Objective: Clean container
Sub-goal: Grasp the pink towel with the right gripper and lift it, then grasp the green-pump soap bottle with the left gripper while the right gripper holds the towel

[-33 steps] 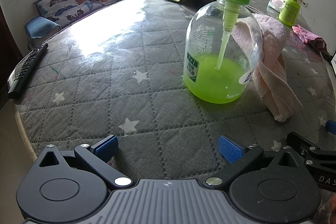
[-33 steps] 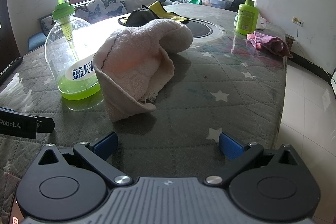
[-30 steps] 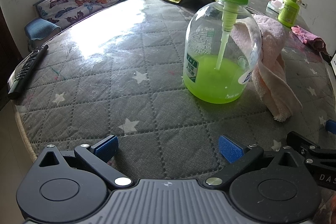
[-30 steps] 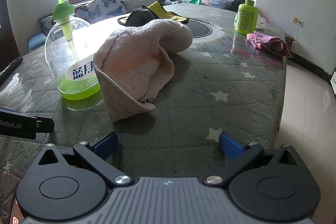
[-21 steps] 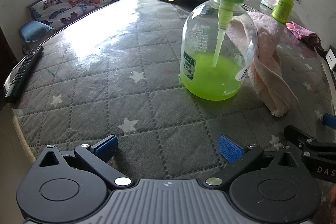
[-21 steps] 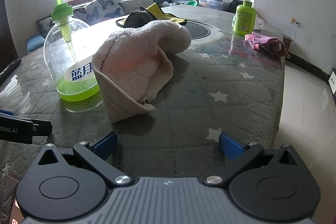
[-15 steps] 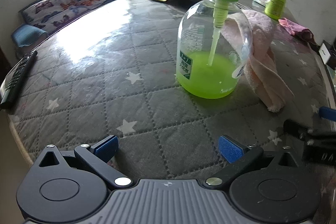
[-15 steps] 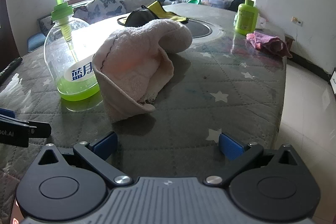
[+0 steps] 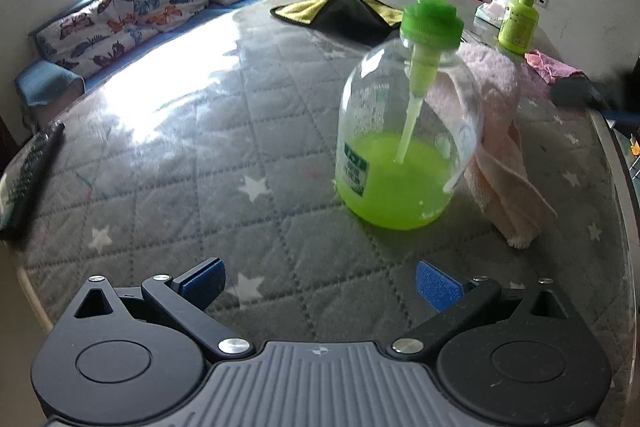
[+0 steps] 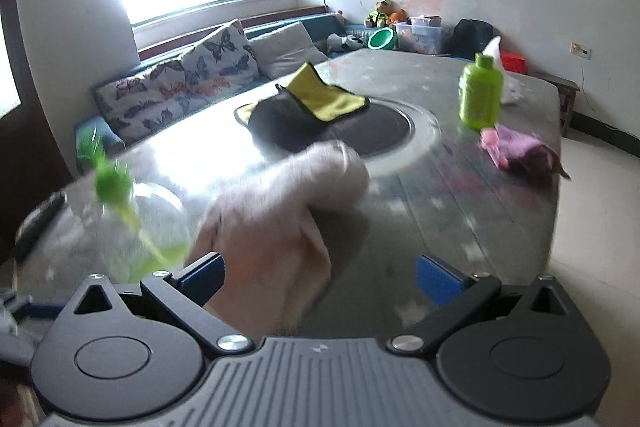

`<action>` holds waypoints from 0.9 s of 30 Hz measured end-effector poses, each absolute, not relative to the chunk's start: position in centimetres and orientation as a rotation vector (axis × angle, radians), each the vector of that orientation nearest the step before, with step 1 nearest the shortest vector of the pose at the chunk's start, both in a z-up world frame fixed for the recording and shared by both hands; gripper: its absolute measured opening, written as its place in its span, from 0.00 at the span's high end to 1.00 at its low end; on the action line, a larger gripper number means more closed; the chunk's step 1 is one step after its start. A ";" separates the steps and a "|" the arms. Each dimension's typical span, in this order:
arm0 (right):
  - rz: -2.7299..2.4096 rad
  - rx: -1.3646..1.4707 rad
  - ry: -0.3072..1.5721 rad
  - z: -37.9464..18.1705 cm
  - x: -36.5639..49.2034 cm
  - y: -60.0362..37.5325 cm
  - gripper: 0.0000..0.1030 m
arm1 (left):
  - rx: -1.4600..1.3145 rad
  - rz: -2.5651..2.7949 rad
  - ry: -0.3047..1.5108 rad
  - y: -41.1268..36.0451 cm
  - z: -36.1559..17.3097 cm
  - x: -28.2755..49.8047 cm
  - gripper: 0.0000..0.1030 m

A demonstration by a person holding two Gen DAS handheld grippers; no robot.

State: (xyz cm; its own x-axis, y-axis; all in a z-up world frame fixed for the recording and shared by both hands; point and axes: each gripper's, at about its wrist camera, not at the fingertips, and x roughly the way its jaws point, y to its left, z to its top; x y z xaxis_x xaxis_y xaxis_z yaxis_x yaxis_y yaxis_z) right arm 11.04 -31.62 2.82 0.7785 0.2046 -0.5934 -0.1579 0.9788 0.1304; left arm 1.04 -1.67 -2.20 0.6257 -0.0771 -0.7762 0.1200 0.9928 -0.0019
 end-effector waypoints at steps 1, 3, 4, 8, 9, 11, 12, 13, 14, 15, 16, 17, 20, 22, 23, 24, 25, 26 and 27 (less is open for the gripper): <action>0.201 0.078 0.651 3.0 12.0 -31.5 0.00 | 0.054 -0.107 0.888 -1.7 -2.1 1.2 0.00; 0.214 0.116 0.668 3.1 14.1 -31.2 0.00 | 0.053 -0.100 0.890 -1.6 -1.9 1.6 0.00; 0.228 0.138 0.683 3.0 15.2 -31.0 0.02 | 0.052 -0.097 0.889 -1.5 -1.8 1.7 0.00; 0.227 0.150 0.711 2.2 18.7 -29.8 0.15 | 0.056 -0.093 0.881 -1.5 -1.6 2.2 0.00; 0.225 0.151 0.717 1.9 19.4 -29.6 0.20 | 0.059 -0.096 0.880 -1.5 -1.5 2.3 0.00; 0.230 0.154 0.756 0.8 20.6 -29.2 0.29 | 0.064 -0.102 0.875 -1.6 -1.4 2.6 0.00; 0.231 0.145 0.775 0.2 20.9 -28.7 0.36 | 0.064 -0.105 0.873 -1.7 -1.4 2.7 0.00; 0.227 0.129 0.795 -0.4 21.2 -28.5 0.40 | 0.063 -0.108 0.872 -1.7 -1.4 2.7 0.00; 0.218 0.106 0.812 -1.1 21.3 -28.3 0.46 | 0.062 -0.111 0.870 -1.8 -1.4 2.8 0.00; 0.214 0.091 0.816 -1.4 21.2 -28.3 0.49 | 0.062 -0.114 0.869 -1.9 -1.4 2.9 0.00; 0.211 0.078 0.819 -1.7 21.2 -28.4 0.51 | 0.062 -0.116 0.869 -2.0 -1.5 2.9 0.00; 0.212 0.066 0.813 -1.9 20.8 -28.5 0.53 | 0.063 -0.118 0.869 -2.1 -1.5 3.0 0.00; 0.220 0.069 0.811 -1.9 20.0 -29.3 0.60 | 0.062 -0.126 0.873 -2.5 -1.6 3.1 0.00; 0.219 0.070 0.809 -1.9 19.6 -29.7 0.62 | 0.057 -0.135 0.871 -2.6 -1.6 3.1 0.00; 0.221 0.066 0.807 -1.8 19.2 -29.7 0.62 | 0.054 -0.141 0.871 -2.7 -1.6 3.1 0.00; 0.222 0.061 0.806 -1.8 18.9 -29.8 0.62 | 0.054 -0.144 0.871 -2.8 -1.5 3.1 0.00; 0.224 0.056 0.804 -1.7 18.3 -29.8 0.62 | 0.056 -0.145 0.871 -2.9 -1.5 3.0 0.00; 0.227 0.054 0.803 -1.6 17.7 -29.8 0.62 | 0.059 -0.145 0.871 -3.0 -1.5 3.0 0.00; 0.230 0.052 0.803 -1.5 17.4 -29.8 0.62 | 0.062 -0.143 0.872 -3.0 -1.5 3.0 0.00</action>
State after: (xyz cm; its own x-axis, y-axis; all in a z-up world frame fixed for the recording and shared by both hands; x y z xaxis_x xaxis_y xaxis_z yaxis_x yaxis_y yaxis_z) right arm 17.37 -29.81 -1.51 0.6711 0.2236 -0.7068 -0.1845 0.9738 0.1329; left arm 2.97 -3.05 -1.49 0.6343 -0.1000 -0.7666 0.1506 0.9886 -0.0043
